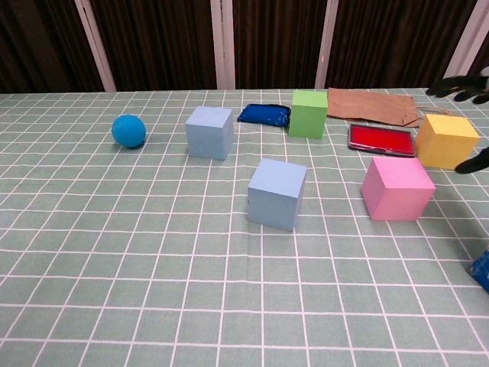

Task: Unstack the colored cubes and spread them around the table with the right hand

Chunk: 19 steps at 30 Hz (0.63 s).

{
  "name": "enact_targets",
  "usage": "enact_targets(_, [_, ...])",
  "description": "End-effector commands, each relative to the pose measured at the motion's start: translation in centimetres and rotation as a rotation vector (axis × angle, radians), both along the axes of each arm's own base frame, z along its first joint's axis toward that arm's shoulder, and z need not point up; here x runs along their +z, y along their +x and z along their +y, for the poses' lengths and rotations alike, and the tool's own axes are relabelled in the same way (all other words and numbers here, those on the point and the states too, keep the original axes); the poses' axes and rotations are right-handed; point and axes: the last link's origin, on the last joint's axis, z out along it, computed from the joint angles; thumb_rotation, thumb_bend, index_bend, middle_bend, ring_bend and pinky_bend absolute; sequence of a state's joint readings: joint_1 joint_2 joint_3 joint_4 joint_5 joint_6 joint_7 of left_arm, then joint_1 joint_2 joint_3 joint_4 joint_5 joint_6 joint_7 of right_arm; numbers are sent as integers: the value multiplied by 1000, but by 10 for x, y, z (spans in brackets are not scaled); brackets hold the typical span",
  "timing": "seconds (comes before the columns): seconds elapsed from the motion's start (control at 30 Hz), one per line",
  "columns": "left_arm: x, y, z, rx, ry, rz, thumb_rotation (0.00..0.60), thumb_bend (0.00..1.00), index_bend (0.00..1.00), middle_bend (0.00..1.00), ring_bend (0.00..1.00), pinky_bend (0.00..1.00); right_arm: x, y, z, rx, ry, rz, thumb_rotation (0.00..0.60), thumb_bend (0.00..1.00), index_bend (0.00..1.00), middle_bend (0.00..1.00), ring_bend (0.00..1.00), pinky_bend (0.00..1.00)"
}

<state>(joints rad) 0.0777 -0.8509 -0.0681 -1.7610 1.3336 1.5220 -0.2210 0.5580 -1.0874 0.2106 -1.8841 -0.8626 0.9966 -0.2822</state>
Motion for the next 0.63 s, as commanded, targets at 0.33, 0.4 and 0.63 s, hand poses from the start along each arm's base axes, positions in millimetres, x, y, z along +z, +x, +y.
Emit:
enact_targets(0.33, [-11,13,-6,-150,-61,30,600,285,144,0,0,9,70,-75,147,139,-276,130,600,52,0,2,27,0])
enact_targets(0.4, [-12,13,-7,-152,-69,44,600,285,138,0,0,9,73,-80,159,168,-288,194,600,51,0,1,20,0])
enact_targets(0.63, [-15,12,-2,-144,-68,69,600,285,130,0,0,9,77,-84,175,153,-332,286,600,52,0,0,8,0])
